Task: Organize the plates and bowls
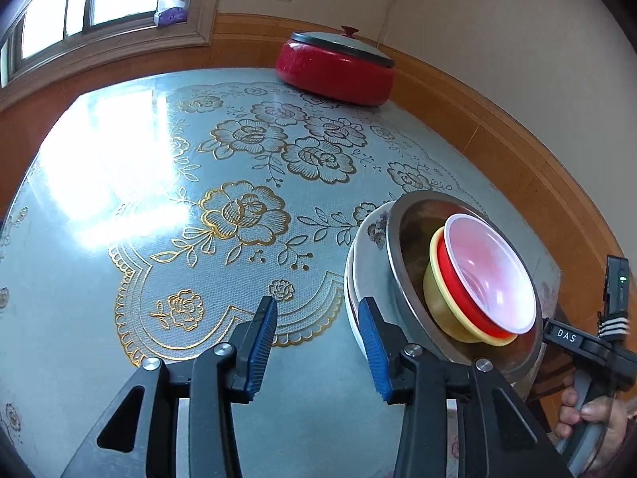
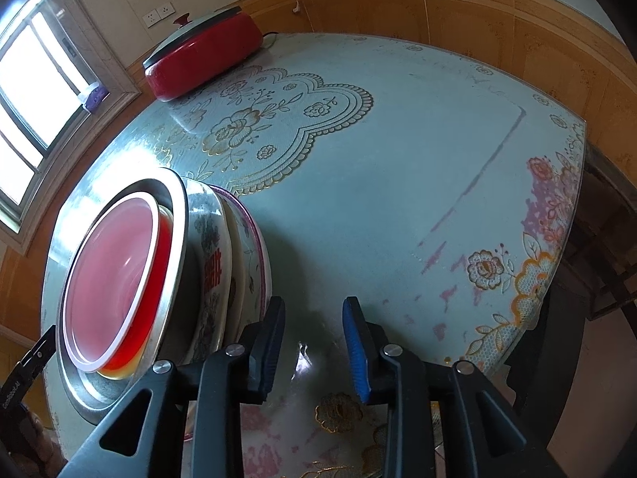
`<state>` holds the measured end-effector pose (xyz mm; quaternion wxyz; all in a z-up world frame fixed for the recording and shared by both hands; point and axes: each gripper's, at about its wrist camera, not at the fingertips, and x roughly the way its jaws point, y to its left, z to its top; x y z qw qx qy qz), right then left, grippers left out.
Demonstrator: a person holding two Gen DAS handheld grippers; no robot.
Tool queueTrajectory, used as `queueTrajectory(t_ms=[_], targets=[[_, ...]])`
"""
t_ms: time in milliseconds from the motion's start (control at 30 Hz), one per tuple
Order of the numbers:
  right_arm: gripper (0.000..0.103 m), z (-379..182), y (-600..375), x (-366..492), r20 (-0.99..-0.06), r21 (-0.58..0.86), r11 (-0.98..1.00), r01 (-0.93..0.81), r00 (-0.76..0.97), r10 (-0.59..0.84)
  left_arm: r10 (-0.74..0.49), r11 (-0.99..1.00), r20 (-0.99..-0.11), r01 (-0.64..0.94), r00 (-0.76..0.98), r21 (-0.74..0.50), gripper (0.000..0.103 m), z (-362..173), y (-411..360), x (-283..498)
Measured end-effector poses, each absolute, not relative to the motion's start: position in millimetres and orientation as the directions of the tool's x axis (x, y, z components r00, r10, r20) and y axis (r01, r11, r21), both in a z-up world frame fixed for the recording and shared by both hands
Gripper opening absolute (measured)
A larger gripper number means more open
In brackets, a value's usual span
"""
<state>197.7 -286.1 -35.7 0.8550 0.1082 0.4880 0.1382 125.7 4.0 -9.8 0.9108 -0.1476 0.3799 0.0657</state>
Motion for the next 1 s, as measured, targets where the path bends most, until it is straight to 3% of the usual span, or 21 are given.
queueTrajectory(t_ms=[433, 767, 833, 1000], targets=[[0.032, -33, -293, 136, -0.792, 0.295, 0.950, -0.102, 0.530, 0.303, 0.013, 0.977, -0.704, -0.158, 0.710, -0.142, 0.048, -13, -15, 87], [0.040, -4, -269, 85, -0.694, 0.199, 0.949, -0.245, 0.648, 0.313, 0.071, 0.987, -0.661, -0.146, 0.747, -0.060, 0.065, -4, -56, 61], [0.043, -1, -259, 76, -0.682, 0.169, 0.945, -0.280, 0.659, 0.317, 0.074, 0.989, -0.667, -0.142, 0.741, -0.048, 0.072, -4, -66, 58], [0.065, -7, -248, 62, -0.680, 0.154, 0.944, -0.291, 0.662, 0.315, 0.095, 0.988, -0.662, -0.153, 0.744, -0.031, 0.087, -3, -82, 46]])
